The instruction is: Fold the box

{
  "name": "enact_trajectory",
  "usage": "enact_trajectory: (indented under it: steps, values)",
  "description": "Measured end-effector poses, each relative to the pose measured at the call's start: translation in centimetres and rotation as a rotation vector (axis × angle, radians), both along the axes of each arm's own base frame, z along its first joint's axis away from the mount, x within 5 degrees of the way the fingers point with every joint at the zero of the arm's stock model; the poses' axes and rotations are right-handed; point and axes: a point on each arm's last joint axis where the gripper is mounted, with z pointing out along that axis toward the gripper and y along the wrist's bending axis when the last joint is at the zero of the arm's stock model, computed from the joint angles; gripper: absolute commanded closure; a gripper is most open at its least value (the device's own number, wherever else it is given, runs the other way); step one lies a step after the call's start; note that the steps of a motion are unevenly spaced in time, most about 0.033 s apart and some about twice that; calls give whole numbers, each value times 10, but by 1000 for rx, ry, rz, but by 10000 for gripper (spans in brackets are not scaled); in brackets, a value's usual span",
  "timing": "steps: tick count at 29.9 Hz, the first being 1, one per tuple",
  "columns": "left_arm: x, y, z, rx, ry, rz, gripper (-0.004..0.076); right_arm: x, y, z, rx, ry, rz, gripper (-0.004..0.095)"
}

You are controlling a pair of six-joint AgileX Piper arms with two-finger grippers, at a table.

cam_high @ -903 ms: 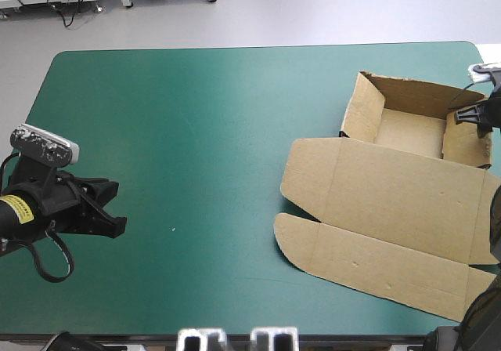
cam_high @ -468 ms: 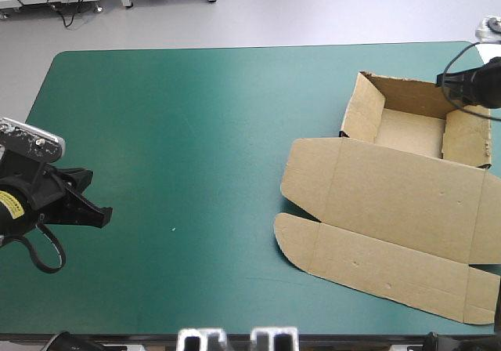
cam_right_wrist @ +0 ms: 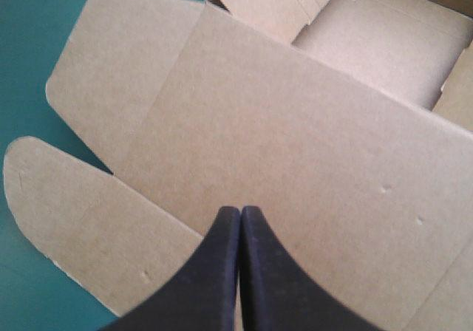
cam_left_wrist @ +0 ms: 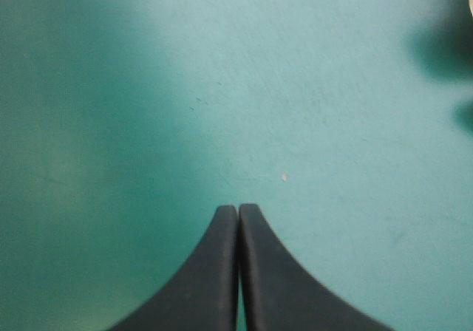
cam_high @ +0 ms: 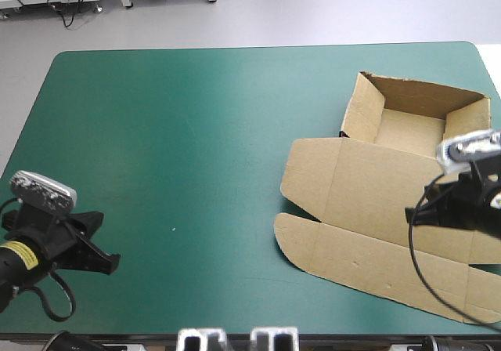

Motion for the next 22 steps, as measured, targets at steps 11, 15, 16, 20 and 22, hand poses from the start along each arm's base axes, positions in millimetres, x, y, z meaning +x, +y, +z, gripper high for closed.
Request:
enact_trajectory:
  steps: [11,15,16,20,22]
  values:
    - [-29,-1,-83,-50,53,-111,734,-61,8,-89,-20,-16,-3,927]
    - [-37,2,-87,-50,-3,-127,734,-66,10,-109,-14,-33,15,927]
    - [-38,3,-87,-54,-19,-128,734,-68,11,-112,-10,-39,21,927]
    - [-41,4,-89,-68,-52,-128,734,-69,13,-124,-3,-50,31,927]
    - [-41,4,-93,-60,-50,-134,734,-69,13,-128,-6,-46,34,927]
